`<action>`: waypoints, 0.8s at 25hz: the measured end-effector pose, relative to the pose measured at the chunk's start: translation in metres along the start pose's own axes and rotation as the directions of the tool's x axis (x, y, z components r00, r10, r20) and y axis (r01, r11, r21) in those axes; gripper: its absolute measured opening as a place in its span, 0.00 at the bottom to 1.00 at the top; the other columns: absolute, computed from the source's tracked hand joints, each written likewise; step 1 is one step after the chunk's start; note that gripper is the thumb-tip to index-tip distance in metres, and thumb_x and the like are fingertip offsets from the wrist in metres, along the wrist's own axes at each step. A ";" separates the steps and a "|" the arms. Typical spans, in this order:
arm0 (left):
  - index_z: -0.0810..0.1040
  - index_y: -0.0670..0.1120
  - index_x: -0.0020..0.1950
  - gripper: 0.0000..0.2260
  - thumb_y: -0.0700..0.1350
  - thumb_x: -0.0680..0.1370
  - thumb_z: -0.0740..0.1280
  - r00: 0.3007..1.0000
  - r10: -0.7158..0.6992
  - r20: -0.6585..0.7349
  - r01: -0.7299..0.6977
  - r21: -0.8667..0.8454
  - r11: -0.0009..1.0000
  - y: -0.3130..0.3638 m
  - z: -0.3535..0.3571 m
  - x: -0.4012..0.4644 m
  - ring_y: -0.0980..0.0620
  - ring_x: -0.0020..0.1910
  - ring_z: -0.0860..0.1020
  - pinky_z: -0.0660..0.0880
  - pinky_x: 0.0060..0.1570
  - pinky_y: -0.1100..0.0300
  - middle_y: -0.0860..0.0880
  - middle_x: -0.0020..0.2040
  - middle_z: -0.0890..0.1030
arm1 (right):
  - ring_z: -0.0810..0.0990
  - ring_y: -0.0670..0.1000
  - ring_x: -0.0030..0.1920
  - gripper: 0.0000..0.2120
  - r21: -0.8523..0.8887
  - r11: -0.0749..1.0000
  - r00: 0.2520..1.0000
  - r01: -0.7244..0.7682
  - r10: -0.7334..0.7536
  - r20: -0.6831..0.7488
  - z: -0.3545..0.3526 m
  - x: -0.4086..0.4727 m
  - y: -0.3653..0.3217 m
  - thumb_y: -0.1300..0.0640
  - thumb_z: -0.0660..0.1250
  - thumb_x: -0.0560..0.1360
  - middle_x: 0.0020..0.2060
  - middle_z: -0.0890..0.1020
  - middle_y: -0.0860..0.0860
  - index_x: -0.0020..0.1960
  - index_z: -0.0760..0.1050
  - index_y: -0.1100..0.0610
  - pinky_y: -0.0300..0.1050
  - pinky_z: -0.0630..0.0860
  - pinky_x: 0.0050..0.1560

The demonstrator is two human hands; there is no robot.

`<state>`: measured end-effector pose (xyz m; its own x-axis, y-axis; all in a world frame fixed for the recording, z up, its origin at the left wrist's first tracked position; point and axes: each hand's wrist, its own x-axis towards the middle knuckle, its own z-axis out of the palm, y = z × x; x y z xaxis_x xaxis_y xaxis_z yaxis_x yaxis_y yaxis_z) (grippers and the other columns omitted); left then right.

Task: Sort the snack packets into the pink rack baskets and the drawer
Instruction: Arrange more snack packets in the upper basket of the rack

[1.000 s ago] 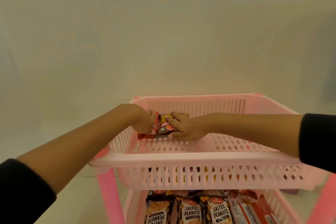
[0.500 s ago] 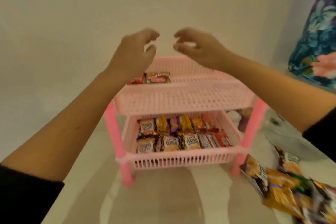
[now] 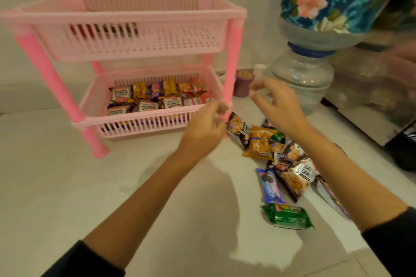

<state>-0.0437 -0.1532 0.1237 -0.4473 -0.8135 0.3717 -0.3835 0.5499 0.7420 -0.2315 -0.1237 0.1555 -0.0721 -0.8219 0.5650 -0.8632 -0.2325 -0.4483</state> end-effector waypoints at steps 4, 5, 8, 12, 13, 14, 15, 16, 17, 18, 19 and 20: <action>0.64 0.49 0.69 0.22 0.56 0.78 0.62 0.860 -0.310 0.404 0.258 0.179 0.949 -0.005 0.098 -0.046 0.44 0.59 0.73 0.71 0.57 0.51 0.45 0.64 0.68 | 0.77 0.55 0.54 0.08 -0.121 0.984 0.980 -0.133 0.149 0.132 -0.009 -0.079 0.084 0.55 0.66 0.76 0.49 0.82 0.53 0.51 0.79 0.58 0.47 0.64 0.58; 0.60 0.52 0.71 0.27 0.61 0.76 0.61 0.820 -0.317 0.477 0.248 0.203 0.947 -0.006 0.116 -0.060 0.43 0.63 0.70 0.69 0.59 0.50 0.46 0.67 0.64 | 0.76 0.55 0.56 0.10 -0.140 0.984 0.975 -0.109 0.133 0.178 -0.012 -0.097 0.098 0.52 0.66 0.76 0.50 0.82 0.52 0.52 0.80 0.56 0.50 0.65 0.60; 0.52 0.66 0.71 0.34 0.73 0.69 0.57 0.776 -0.159 0.610 -0.045 0.305 0.951 -0.003 0.158 -0.092 0.45 0.74 0.49 0.54 0.67 0.41 0.54 0.74 0.50 | 0.62 0.56 0.70 0.22 -0.264 0.964 0.853 0.003 0.135 0.504 -0.023 -0.142 0.132 0.38 0.65 0.72 0.65 0.73 0.47 0.63 0.74 0.43 0.62 0.61 0.67; 0.65 0.58 0.68 0.33 0.73 0.69 0.56 0.806 -0.089 0.585 -0.294 0.527 0.797 0.001 0.193 -0.111 0.42 0.76 0.45 0.48 0.67 0.35 0.47 0.77 0.49 | 0.45 0.56 0.76 0.34 -0.352 0.895 0.672 0.272 0.085 0.735 -0.035 -0.162 0.169 0.36 0.68 0.66 0.75 0.55 0.44 0.70 0.60 0.34 0.67 0.53 0.67; 0.68 0.55 0.66 0.32 0.72 0.69 0.57 0.831 -0.097 0.548 -0.294 0.580 0.760 0.002 0.196 -0.112 0.41 0.75 0.50 0.52 0.66 0.36 0.45 0.77 0.54 | 0.46 0.56 0.76 0.36 -0.348 0.883 0.671 0.314 0.053 0.740 -0.037 -0.160 0.173 0.39 0.70 0.67 0.75 0.56 0.45 0.71 0.59 0.35 0.66 0.54 0.67; 0.71 0.53 0.64 0.31 0.71 0.69 0.58 0.854 -0.099 0.510 -0.286 0.621 0.729 0.004 0.197 -0.112 0.40 0.73 0.57 0.57 0.64 0.38 0.45 0.75 0.59 | 0.49 0.56 0.75 0.36 -0.352 0.871 0.676 0.343 0.031 0.736 -0.037 -0.158 0.176 0.43 0.70 0.68 0.75 0.58 0.46 0.71 0.58 0.36 0.65 0.55 0.67; 0.74 0.52 0.61 0.30 0.70 0.69 0.59 0.875 -0.083 0.477 -0.288 0.651 0.702 0.006 0.197 -0.112 0.40 0.70 0.64 0.63 0.61 0.40 0.45 0.73 0.65 | 0.52 0.56 0.75 0.36 -0.364 0.859 0.687 0.359 0.021 0.727 -0.037 -0.158 0.177 0.46 0.71 0.69 0.73 0.62 0.47 0.72 0.57 0.37 0.64 0.56 0.66; 0.75 0.52 0.58 0.28 0.70 0.68 0.60 0.894 -0.056 0.445 -0.292 0.671 0.681 0.007 0.196 -0.113 0.41 0.66 0.70 0.68 0.57 0.43 0.46 0.69 0.70 | 0.56 0.55 0.74 0.36 -0.373 0.851 0.703 0.370 0.006 0.711 -0.034 -0.157 0.176 0.47 0.71 0.69 0.71 0.66 0.48 0.72 0.59 0.40 0.63 0.58 0.66; 0.76 0.52 0.56 0.27 0.69 0.67 0.62 0.912 -0.023 0.409 -0.287 0.678 0.677 0.008 0.195 -0.115 0.42 0.61 0.74 0.71 0.53 0.45 0.47 0.65 0.74 | 0.61 0.56 0.72 0.35 -0.371 0.847 0.724 0.380 -0.023 0.689 -0.032 -0.158 0.175 0.47 0.72 0.68 0.69 0.69 0.48 0.71 0.62 0.43 0.63 0.60 0.65; 0.76 0.52 0.55 0.25 0.68 0.67 0.63 0.933 0.011 0.360 -0.265 0.666 0.697 0.008 0.193 -0.117 0.44 0.57 0.75 0.71 0.50 0.48 0.48 0.62 0.75 | 0.67 0.57 0.69 0.34 -0.358 0.853 0.753 0.380 -0.060 0.656 -0.030 -0.158 0.174 0.47 0.73 0.66 0.66 0.73 0.49 0.69 0.67 0.46 0.62 0.63 0.63; 0.75 0.52 0.56 0.24 0.67 0.68 0.63 0.951 0.026 0.307 -0.225 0.635 0.739 0.008 0.190 -0.117 0.46 0.55 0.75 0.71 0.49 0.51 0.49 0.59 0.75 | 0.72 0.57 0.66 0.32 -0.336 0.867 0.789 0.369 -0.101 0.606 -0.029 -0.157 0.174 0.48 0.75 0.64 0.63 0.76 0.50 0.66 0.72 0.50 0.61 0.64 0.61; 0.73 0.52 0.57 0.23 0.66 0.69 0.63 0.968 0.024 0.250 -0.170 0.584 0.794 0.010 0.187 -0.115 0.49 0.54 0.73 0.69 0.48 0.53 0.50 0.58 0.75 | 0.75 0.57 0.63 0.30 -0.308 0.885 0.822 0.349 -0.132 0.553 -0.030 -0.156 0.174 0.48 0.75 0.62 0.60 0.79 0.51 0.63 0.75 0.52 0.60 0.65 0.60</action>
<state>-0.1466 -0.0187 -0.0162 -0.6439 -0.7272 0.2379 -0.7000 0.6854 0.2005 -0.3852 -0.0207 0.0103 0.3312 -0.9330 0.1406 -0.9430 -0.3325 0.0144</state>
